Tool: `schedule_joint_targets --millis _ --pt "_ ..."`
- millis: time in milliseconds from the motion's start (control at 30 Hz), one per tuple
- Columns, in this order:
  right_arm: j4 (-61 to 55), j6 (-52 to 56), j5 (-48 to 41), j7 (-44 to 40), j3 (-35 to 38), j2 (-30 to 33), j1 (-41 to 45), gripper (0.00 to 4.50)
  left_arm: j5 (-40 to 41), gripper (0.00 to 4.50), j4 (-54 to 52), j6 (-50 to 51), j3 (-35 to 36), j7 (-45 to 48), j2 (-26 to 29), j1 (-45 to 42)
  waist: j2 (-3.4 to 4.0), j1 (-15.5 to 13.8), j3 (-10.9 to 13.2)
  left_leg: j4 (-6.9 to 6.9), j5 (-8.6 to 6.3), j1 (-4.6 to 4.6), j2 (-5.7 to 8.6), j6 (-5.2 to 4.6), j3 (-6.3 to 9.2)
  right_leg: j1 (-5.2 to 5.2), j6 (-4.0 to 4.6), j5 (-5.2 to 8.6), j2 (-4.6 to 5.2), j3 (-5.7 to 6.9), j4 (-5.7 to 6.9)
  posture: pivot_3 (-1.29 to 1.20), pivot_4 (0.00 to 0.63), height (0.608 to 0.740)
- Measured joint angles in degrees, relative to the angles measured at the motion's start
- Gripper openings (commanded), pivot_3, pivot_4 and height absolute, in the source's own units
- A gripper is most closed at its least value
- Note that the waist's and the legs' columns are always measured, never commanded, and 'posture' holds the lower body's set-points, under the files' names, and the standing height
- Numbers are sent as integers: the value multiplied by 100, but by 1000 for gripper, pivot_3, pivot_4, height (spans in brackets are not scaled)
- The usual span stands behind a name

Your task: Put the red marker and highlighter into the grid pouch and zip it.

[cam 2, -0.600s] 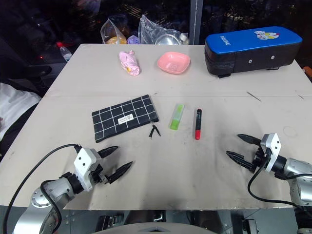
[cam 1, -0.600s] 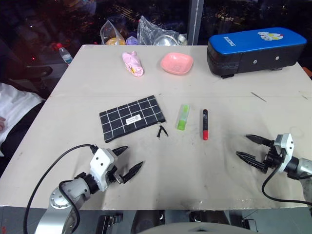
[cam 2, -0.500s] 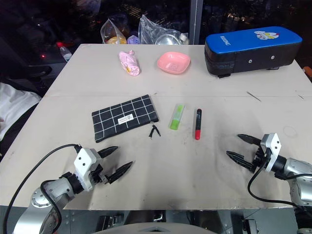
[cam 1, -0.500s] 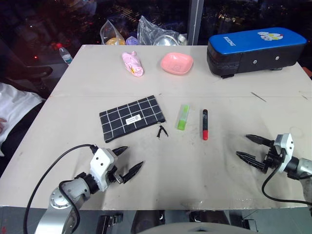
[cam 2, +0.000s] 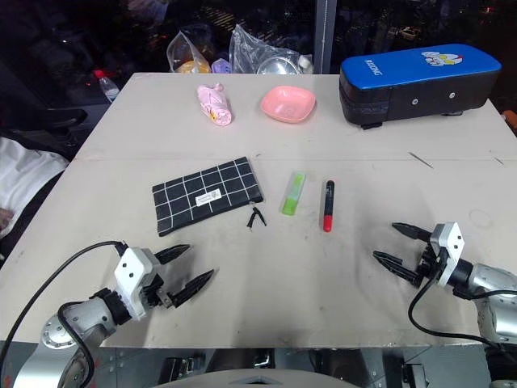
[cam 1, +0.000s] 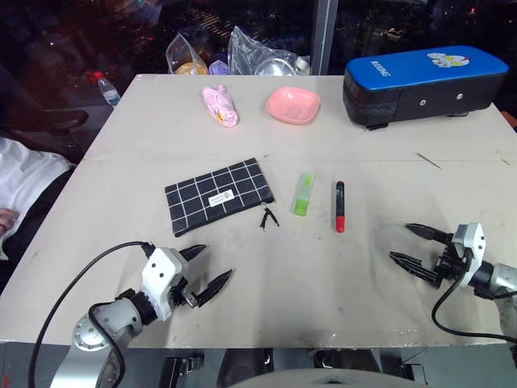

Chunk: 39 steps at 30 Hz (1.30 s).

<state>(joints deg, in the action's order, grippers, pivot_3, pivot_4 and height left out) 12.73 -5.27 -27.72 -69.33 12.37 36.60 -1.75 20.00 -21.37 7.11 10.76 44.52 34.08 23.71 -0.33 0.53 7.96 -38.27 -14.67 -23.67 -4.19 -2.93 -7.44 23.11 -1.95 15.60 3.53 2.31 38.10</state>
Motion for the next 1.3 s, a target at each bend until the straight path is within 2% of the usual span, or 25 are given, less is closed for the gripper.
schedule_joint_targets --millis 267,367,533,733,900,1067,1300 --pt "-531 140 -59 40 -33 -71 -41 4500 44 4431 2 -25 52 71 0 -44 0 3 0 0 0 0 -1 0 1 0 0 0 0 1 1 0 150 740" --pt "-1307 464 -265 141 -228 -257 -124 4500 173 4431 109 -212 472 154 18 -68 0 8 0 0 0 1 -4 1 4 0 0 0 -1 0 3 0 150 740" --pt "-2375 1018 -581 376 -621 -474 -107 4500 209 4431 988 -708 1208 506 494 -311 -3 0 0 0 0 -1 -4 1 6 1 1 1 1 14 3 0 150 740" --pt "-2538 1275 -653 583 -744 -556 106 4500 -509 4431 2840 -2660 1532 982 1223 -847 -9 -18 -1 -3 -4 -5 1 -5 -2 1 12 6 15 19 -4 0 150 740" --pt "-2546 1288 -653 594 -748 -559 96 4500 -1075 4431 3944 -4208 1300 1125 1395 -1330 -9 -16 -1 -2 -5 -5 0 -7 -6 1 3 1 19 24 -4 0 150 740" --pt "-2641 1293 -652 647 -757 -569 47 4500 -1958 4431 5261 -5455 936 481 1515 -2330 -21 -27 -6 -3 -6 -5 0 -9 -3 1 1 -3 16 29 -2 0 150 740" --pt "-2770 1319 -655 738 -736 -565 -31 4500 -2877 4431 6543 -6780 256 -213 2030 -3144 -24 1 -6 -2 -6 -5 0 -9 -8 2 -1 -4 14 30 -1 0 150 740"
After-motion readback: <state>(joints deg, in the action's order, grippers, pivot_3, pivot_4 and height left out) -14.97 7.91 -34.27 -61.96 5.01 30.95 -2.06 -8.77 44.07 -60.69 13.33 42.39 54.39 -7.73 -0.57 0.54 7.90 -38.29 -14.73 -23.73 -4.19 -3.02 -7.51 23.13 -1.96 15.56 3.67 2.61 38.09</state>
